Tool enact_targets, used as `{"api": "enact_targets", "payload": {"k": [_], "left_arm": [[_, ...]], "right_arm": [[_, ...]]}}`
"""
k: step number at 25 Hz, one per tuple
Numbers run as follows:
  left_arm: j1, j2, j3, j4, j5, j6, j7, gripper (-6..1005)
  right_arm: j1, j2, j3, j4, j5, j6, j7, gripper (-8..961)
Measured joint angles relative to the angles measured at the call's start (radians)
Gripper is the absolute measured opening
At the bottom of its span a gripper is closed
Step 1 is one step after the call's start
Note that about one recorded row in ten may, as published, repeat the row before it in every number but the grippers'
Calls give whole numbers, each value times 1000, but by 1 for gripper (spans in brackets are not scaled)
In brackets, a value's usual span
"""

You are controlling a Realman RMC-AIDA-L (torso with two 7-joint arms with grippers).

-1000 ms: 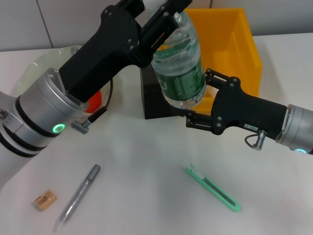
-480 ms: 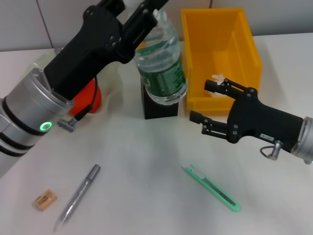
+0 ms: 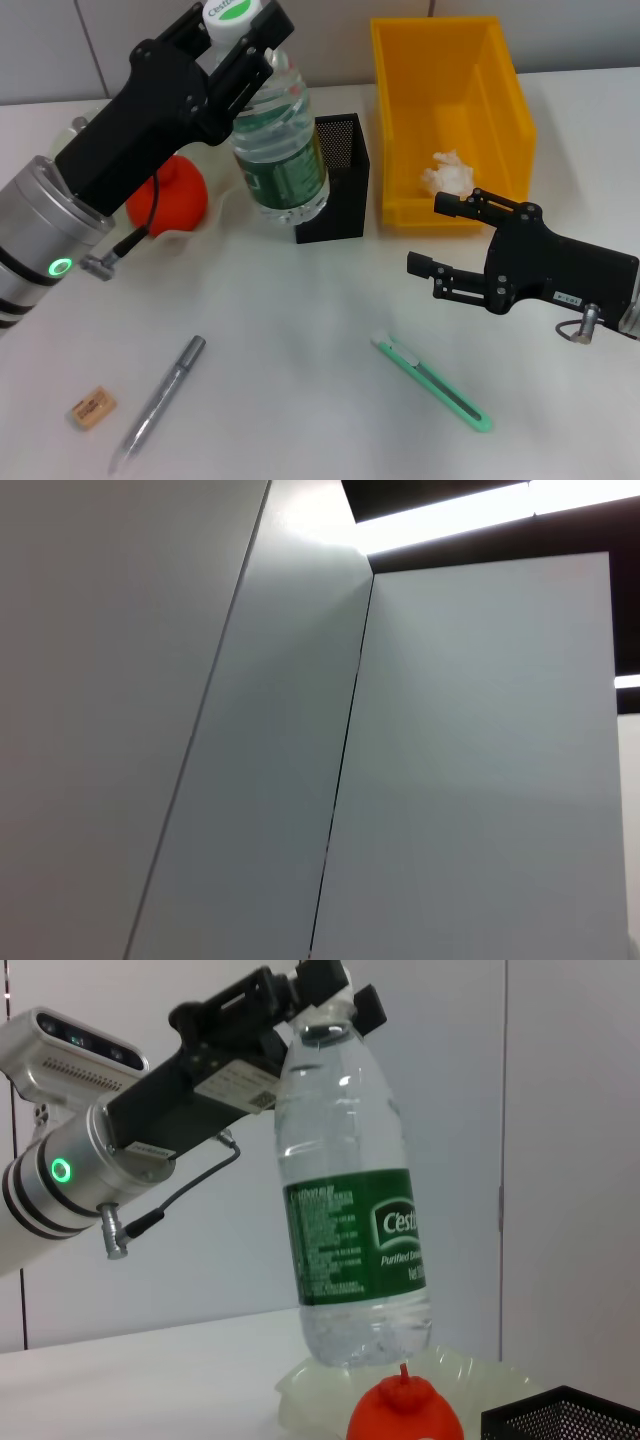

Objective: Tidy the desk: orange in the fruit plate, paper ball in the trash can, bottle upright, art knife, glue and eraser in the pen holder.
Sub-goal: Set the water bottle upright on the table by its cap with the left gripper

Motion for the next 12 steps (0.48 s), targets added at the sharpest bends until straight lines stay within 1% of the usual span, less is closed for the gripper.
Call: {"api": "enact_targets", "payload": {"k": [1, 3, 4, 12], "left_arm": [[3, 1, -39, 0, 47, 0, -7, 456], [5, 1, -57, 0, 69, 0, -11, 457], [10, 1, -90, 0, 109, 0, -20, 457], [30, 0, -131, -1, 172, 0, -27, 461]], "right_arm": [[0, 0, 0, 0, 0, -1, 6, 785], [0, -1, 0, -2, -2, -2, 12, 785], [-1, -1, 0, -4, -4, -2, 16, 785], [-1, -1, 0, -19, -15, 2, 33, 785]]}}
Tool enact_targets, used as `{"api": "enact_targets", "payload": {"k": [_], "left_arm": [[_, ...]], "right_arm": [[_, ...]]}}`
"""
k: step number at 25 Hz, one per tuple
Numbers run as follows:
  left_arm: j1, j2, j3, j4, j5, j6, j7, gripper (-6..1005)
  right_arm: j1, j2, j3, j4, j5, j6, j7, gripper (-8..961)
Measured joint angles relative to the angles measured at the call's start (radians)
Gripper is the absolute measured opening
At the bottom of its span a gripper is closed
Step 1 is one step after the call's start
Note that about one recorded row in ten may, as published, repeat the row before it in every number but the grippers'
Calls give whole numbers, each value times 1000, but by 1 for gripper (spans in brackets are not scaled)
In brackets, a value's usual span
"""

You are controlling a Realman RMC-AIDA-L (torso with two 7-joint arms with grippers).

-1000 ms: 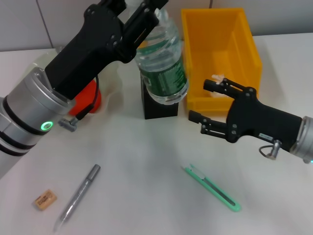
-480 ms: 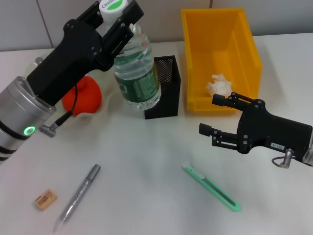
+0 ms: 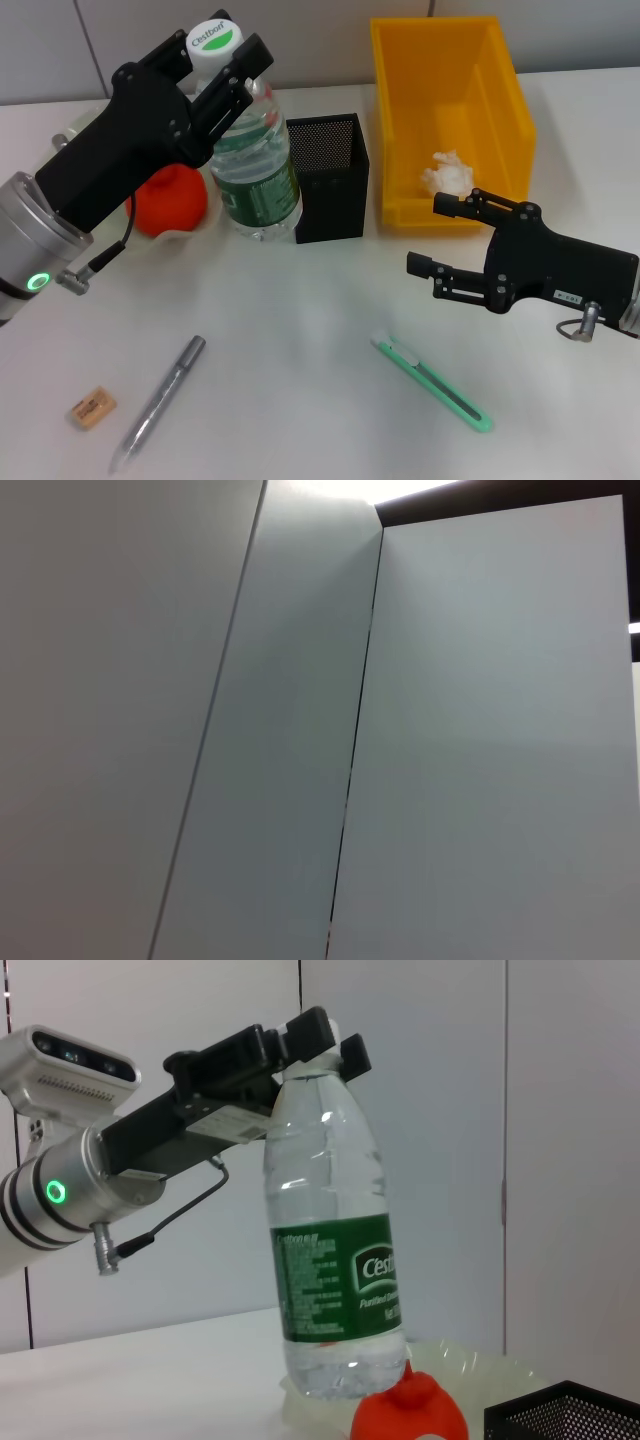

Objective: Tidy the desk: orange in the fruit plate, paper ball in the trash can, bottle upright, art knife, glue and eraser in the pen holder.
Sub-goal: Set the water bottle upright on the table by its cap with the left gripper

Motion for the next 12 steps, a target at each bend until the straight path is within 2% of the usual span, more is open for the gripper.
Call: {"api": "enact_targets", "payload": {"k": [12], "left_arm": [[10, 5, -11, -56, 21, -14, 20, 468]], "right_arm": [[8, 0, 0, -15, -2, 19, 7, 785]]}}
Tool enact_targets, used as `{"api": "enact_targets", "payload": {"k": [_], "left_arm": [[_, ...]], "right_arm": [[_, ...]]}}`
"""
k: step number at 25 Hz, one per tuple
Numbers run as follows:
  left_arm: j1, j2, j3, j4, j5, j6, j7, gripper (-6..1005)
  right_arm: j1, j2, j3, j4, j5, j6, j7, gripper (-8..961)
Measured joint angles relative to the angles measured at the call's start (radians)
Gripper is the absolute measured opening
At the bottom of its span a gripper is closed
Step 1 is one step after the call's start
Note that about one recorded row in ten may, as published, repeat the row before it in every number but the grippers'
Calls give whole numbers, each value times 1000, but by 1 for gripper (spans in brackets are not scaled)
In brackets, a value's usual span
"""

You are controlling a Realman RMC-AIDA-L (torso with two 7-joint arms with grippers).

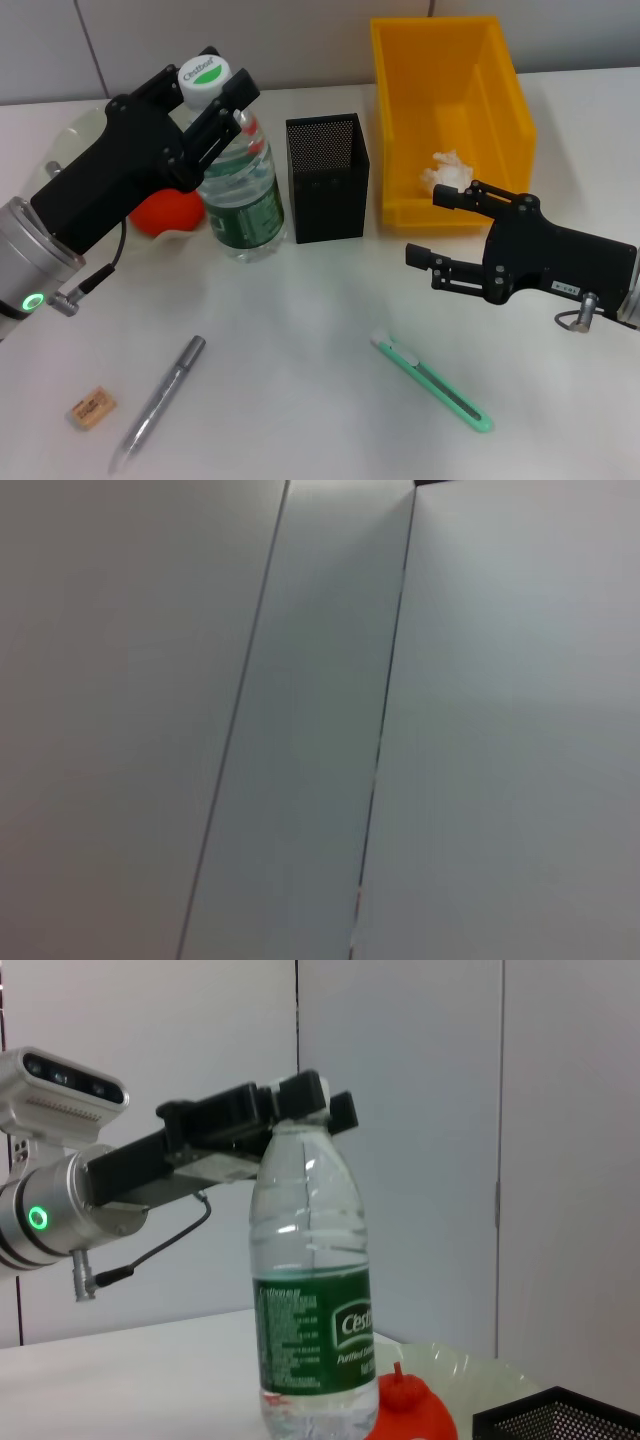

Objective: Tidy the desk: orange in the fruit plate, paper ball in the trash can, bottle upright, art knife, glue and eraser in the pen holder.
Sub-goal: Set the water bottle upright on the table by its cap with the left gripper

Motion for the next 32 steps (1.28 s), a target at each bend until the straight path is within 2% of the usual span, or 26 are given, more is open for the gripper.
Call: {"api": "enact_targets", "payload": {"k": [7, 32], "left_arm": [[-4, 1, -31, -57, 2, -6, 34, 471], [-4, -10, -43, -182, -4, -8, 145, 484]], "right_arm": [[1, 0, 0, -3, 0, 5, 2, 784], [11, 0, -4, -15, -9, 17, 16, 785]]}}
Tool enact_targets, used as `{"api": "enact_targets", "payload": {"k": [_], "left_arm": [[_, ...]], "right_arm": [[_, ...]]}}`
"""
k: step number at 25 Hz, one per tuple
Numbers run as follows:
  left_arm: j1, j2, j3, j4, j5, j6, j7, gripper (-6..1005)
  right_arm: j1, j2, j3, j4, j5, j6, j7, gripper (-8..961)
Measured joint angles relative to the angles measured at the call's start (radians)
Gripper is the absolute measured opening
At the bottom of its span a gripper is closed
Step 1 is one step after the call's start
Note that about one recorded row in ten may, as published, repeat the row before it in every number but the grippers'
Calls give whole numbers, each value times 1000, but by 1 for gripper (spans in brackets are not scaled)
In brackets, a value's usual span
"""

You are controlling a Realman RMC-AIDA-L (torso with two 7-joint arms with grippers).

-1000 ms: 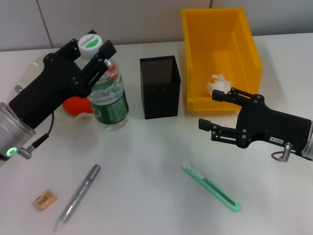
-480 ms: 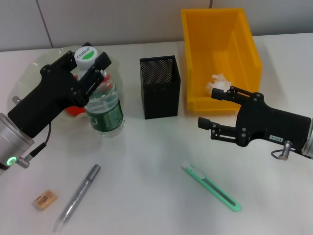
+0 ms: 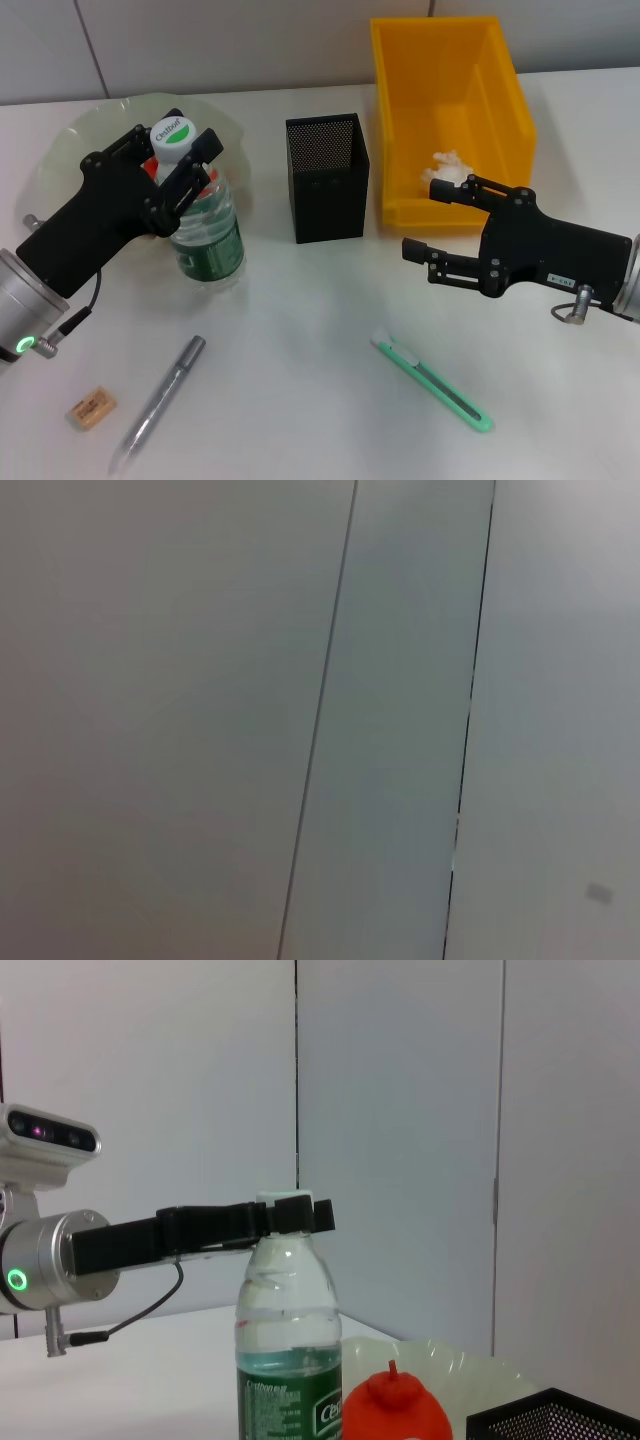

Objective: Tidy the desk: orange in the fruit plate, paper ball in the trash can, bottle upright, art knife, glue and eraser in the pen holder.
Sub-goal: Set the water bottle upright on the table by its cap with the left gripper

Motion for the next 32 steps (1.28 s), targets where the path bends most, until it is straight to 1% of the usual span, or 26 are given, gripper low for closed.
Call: {"api": "enact_targets", "payload": {"k": [11, 23, 32], "left_arm": [[14, 0, -3, -14, -3, -1, 25, 489], [7, 0, -11, -33, -3, -59, 27, 495], [6, -3, -28, -34, -3, -60, 27, 500]], "right_arm": [[4, 0, 3, 0, -5, 1, 6, 784], [6, 0, -3, 0, -5, 2, 8, 785], [9, 0, -5, 0, -5, 8, 8, 785]]}}
